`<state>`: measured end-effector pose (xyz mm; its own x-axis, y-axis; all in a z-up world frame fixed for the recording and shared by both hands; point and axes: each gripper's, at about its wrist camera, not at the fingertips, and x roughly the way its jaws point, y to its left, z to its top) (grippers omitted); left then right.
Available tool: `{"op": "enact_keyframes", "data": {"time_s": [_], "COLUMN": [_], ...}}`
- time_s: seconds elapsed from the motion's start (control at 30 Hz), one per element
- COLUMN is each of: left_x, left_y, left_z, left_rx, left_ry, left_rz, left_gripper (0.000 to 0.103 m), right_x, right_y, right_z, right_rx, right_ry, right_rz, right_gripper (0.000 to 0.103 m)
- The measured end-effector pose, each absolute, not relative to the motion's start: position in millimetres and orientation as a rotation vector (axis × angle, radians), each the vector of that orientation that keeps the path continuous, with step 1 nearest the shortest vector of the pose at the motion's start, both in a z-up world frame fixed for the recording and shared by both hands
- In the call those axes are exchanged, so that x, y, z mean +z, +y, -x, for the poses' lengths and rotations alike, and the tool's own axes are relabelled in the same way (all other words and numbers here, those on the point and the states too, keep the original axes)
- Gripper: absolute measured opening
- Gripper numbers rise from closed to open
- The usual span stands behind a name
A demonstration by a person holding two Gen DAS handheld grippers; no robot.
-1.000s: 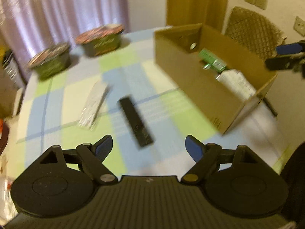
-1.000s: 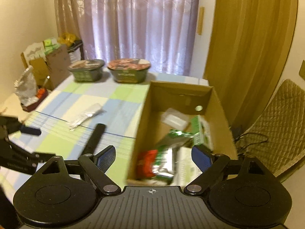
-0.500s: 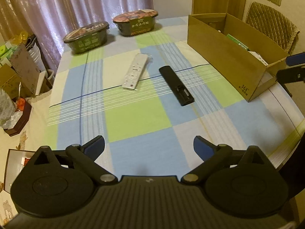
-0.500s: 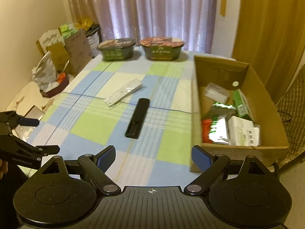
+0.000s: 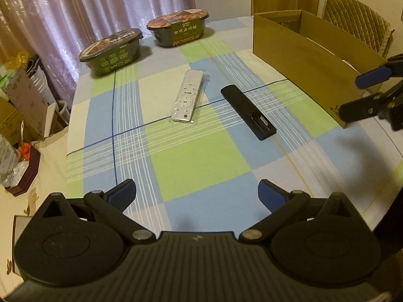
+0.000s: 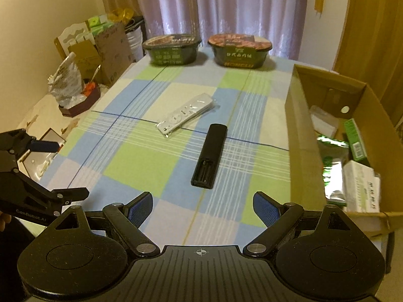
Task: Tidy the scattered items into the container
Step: 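Move both tools back toward the two remotes on the table, then grasp the black remote with the right tool while the left tool grasps the wrapped white remote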
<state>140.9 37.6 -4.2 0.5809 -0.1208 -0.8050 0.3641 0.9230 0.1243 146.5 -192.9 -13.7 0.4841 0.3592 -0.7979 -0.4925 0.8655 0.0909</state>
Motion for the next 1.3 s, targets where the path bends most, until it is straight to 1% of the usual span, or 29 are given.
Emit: {"op": "enact_keyframes", "data": {"time_s": [0.4,0.57,0.6,0.63,0.67,0.87,0.9,0.93,1.17,1.27,1.3], "left_x": [-35,-52,-55,-58,-61,-79,-81,-83,-96,-102,-104], "left_y": [34,33,33,32,32,26,25,24,19,16,14], "left_z": [-214,-245,-251,-257,-263,-295,-299,-302,-330,-344,-349], "left_rx": [-0.362,-0.390,-0.395,-0.400,-0.408,-0.454,-0.457,-0.460,-0.475,-0.478,-0.480], "left_ry": [0.908,0.910,0.910,0.908,0.906,0.894,0.892,0.890,0.866,0.868,0.871], "left_rz": [-0.326,-0.334,-0.334,-0.333,-0.334,-0.349,-0.350,-0.353,-0.340,-0.327,-0.324], "left_gripper": [0.101,0.098,0.098,0.097,0.097,0.095,0.095,0.095,0.095,0.093,0.091], "right_x": [-64,-90,-96,-101,-106,-131,-134,-138,-149,-150,-150], "right_y": [-171,-160,-158,-155,-151,-136,-133,-131,-128,-128,-128], "right_z": [-207,-226,-230,-234,-237,-251,-252,-253,-261,-265,-267], "right_rx": [0.480,0.465,0.460,0.457,0.454,0.444,0.445,0.447,0.407,0.402,0.395], "right_ry": [0.974,0.974,0.974,0.974,0.973,0.949,0.944,0.942,0.914,0.909,0.908], "right_rz": [0.105,0.084,0.082,0.085,0.093,0.120,0.126,0.135,0.151,0.146,0.148], "right_gripper": [0.092,0.091,0.088,0.075,0.071,0.071,0.065,0.056,0.056,0.056,0.050]}}
